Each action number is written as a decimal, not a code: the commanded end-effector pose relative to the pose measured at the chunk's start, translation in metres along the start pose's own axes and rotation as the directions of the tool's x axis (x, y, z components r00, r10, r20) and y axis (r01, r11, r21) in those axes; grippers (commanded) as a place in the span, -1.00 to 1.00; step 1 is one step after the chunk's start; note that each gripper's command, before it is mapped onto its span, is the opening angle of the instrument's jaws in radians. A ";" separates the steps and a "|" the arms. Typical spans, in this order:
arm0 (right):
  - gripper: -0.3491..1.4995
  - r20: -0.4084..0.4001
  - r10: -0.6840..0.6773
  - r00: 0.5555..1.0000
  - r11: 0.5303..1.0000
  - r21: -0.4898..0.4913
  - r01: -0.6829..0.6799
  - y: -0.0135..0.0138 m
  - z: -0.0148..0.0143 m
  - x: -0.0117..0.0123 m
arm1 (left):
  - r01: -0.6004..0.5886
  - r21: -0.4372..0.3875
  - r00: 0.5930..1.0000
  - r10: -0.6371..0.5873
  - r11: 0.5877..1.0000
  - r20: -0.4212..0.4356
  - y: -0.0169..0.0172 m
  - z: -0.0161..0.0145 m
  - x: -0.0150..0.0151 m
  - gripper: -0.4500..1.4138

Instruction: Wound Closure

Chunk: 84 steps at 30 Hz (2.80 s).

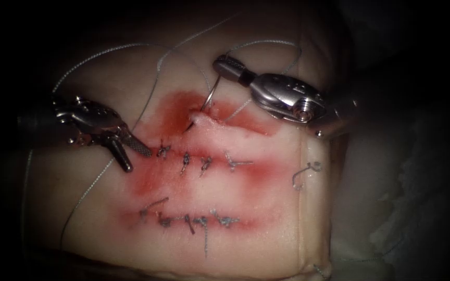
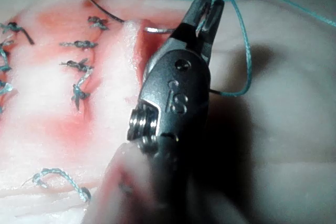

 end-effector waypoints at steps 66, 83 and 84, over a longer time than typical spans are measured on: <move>-1.00 -0.060 0.576 0.815 0.818 0.049 -0.574 0.0046 -0.0005 0.0051 | -0.841 -0.278 0.459 0.884 0.465 0.090 0.0047 0.0043 -0.0081 0.53; -1.00 -0.056 0.576 0.816 0.817 0.058 -0.573 0.0041 -0.0006 0.0050 | -0.866 -0.294 0.396 0.914 0.404 0.090 0.0034 0.0052 -0.0080 -0.44; -1.00 -0.057 0.576 0.816 0.817 0.058 -0.573 0.0041 -0.0006 0.0050 | -0.866 -0.295 0.395 0.914 0.404 0.093 0.0033 0.0053 -0.0079 -0.84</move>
